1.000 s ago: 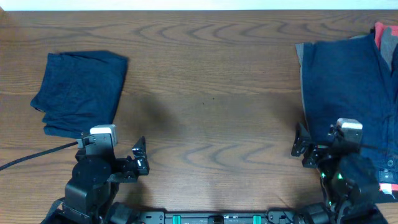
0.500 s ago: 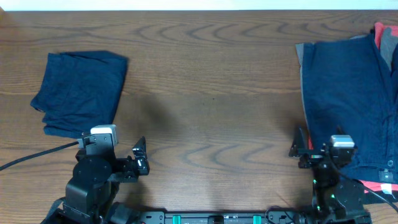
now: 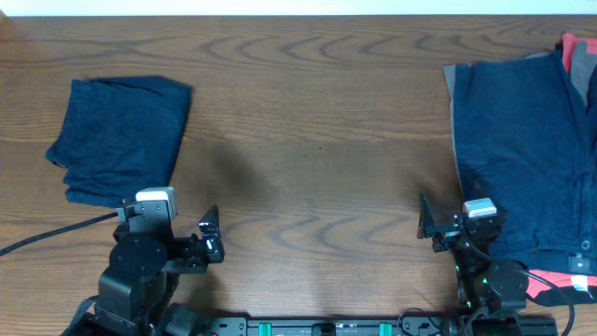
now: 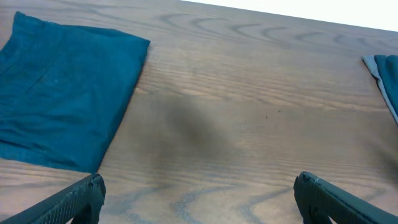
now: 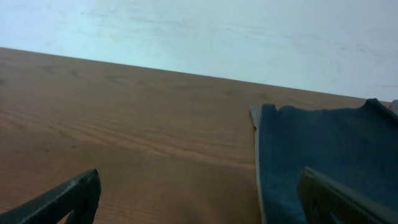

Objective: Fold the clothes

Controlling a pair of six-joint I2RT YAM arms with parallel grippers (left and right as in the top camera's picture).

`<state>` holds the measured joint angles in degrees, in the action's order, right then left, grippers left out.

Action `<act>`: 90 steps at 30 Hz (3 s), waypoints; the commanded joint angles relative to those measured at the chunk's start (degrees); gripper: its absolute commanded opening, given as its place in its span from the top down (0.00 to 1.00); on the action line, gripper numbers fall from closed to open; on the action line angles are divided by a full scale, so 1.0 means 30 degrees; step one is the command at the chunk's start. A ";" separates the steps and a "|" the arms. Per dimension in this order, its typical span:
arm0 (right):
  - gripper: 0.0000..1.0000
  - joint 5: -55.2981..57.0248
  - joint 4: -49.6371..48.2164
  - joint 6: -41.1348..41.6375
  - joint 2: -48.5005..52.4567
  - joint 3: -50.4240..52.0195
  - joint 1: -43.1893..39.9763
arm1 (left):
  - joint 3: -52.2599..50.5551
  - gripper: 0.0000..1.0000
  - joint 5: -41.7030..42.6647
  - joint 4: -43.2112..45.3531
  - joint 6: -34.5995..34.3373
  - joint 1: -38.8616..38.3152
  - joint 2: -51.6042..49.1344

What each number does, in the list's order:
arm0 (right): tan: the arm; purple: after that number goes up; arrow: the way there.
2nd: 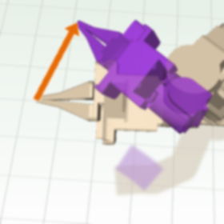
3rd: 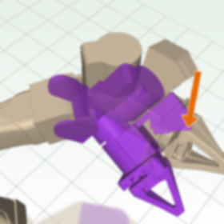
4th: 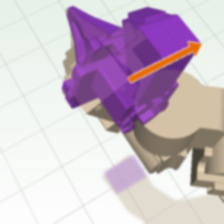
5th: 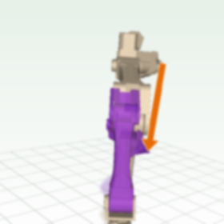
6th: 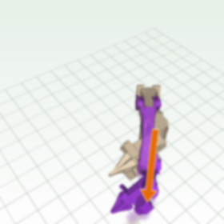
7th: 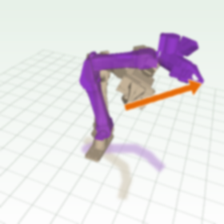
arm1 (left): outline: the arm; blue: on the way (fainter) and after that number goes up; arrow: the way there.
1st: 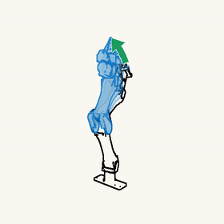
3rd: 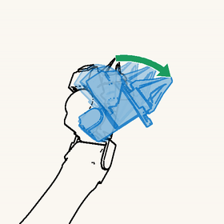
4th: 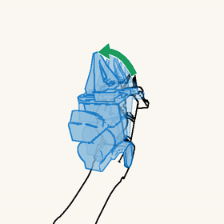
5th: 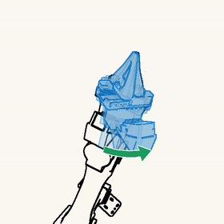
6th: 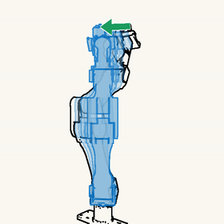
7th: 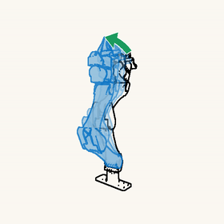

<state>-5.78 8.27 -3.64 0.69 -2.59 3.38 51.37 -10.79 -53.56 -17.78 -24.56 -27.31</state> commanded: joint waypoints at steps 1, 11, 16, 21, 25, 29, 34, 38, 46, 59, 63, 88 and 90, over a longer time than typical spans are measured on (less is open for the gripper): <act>0.01 -0.0364 -0.0029 -0.0313 -0.0124 0.0087 -0.0117 | -0.0087 0.02 -0.0284 0.0007 -0.0022 -0.0095 0.0029; 0.01 -0.0364 -0.0036 -0.0313 -0.0124 0.0087 -0.0124 | -0.0087 0.02 -0.0284 0.0007 -0.0022 -0.0095 0.0029; 0.01 -0.0364 -0.0036 -0.0313 -0.0124 0.0087 -0.0117 | -0.0087 0.02 -0.0284 0.0007 -0.0022 -0.0095 0.0029; 0.01 -0.0364 -0.0029 -0.0313 -0.0124 0.0087 -0.0117 | -0.0087 0.02 -0.0284 0.0007 -0.0022 -0.0095 0.0029; 0.01 -0.0364 -0.0036 -0.0313 -0.0124 0.0087 -0.0117 | -0.0087 0.02 -0.0284 0.0007 -0.0022 -0.0095 0.0029; 0.01 -0.0364 -0.0036 -0.0313 -0.0124 0.0087 -0.0117 | -0.0087 0.02 -0.0284 0.0007 -0.0022 -0.0095 0.0029; 0.01 -0.0364 -0.0036 -0.0313 -0.0124 0.0087 -0.0117 | -0.0087 0.02 -0.0284 0.0007 -0.0022 -0.0087 0.0029; 0.01 -0.0364 -0.0029 -0.0313 -0.0124 0.0087 -0.0117 | -0.0087 0.02 -0.0306 -0.0168 0.0160 0.0605 0.0029; 0.01 -0.0364 -0.0029 -0.0313 -0.0124 0.0087 -0.0117 | -0.0095 0.02 0.0211 -0.0452 0.0066 0.5231 0.0291; 0.01 -0.0364 -0.0029 -0.0313 -0.0124 0.0087 -0.0124 | -0.3694 0.02 0.0226 0.5413 0.4794 0.7096 0.4102; 0.01 -0.0364 -0.0036 -0.0313 -0.0124 0.0087 -0.0117 | -0.6273 0.02 0.0226 0.8990 0.4801 0.7147 0.5508; 0.01 -0.0364 -0.0029 -0.0313 -0.0124 0.0087 -0.0124 | -1.6509 0.02 0.2098 2.1398 0.6142 0.7147 0.9071; 0.01 -0.0364 -0.0029 -0.0313 -0.0124 0.0087 -0.0117 | -1.7034 0.02 0.2229 2.1413 0.6120 0.7147 0.9071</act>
<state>-6.50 8.27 -3.66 0.69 -2.57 3.36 2.15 -5.04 10.52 -0.56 -3.42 -0.73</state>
